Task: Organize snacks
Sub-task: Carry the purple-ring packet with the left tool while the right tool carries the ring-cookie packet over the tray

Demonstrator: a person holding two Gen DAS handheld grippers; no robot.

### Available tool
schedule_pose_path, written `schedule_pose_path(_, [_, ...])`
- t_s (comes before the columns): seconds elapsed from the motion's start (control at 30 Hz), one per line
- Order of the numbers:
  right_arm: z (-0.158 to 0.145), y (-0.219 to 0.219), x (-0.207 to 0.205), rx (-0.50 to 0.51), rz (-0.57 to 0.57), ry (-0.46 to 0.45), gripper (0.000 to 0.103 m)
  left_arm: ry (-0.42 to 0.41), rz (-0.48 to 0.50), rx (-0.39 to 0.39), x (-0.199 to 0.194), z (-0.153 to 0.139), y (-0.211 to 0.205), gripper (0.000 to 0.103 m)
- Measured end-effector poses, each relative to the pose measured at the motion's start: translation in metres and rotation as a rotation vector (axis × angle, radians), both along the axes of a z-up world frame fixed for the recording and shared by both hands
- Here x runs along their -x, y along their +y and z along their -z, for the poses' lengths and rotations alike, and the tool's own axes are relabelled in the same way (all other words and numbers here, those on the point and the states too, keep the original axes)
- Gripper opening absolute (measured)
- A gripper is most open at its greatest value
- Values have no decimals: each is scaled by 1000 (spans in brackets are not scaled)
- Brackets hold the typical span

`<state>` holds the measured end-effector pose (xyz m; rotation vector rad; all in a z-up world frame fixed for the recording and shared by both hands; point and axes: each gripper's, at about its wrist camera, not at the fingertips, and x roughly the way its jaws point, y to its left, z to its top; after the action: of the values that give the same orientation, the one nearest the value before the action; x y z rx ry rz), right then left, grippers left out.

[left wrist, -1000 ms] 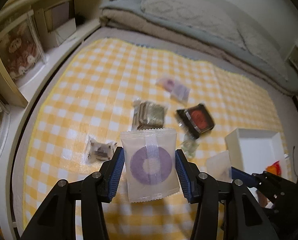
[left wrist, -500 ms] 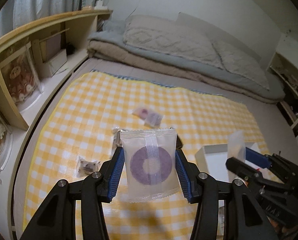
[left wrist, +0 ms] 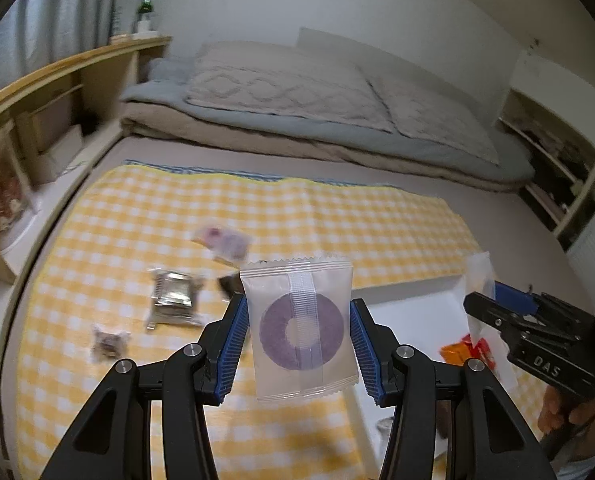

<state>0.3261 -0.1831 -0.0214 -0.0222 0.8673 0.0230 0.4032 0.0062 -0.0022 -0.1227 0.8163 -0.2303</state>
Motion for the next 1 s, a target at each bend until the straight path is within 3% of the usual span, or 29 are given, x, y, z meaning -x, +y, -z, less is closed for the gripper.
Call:
schedule_pose_path(0.3, [15, -57, 13, -1, 82, 80, 47, 147, 127, 67, -30, 39, -59, 50])
schedule_pose_path(0.5, [39, -85, 15, -6, 109, 197, 47, 279, 137, 124, -58, 79, -82, 50])
schedule_pose_path(0.83, [71, -99, 8, -14, 123, 303, 47, 360, 67, 229, -88, 139, -89, 50])
schedule_pose_path(0.97, [75, -100, 3, -7, 124, 313, 47, 363, 54, 226, -95, 150, -89, 51])
schedule_pose_path(1.0, [77, -100, 2, -7, 124, 316, 47, 357, 55, 221, -94, 150, -90, 56])
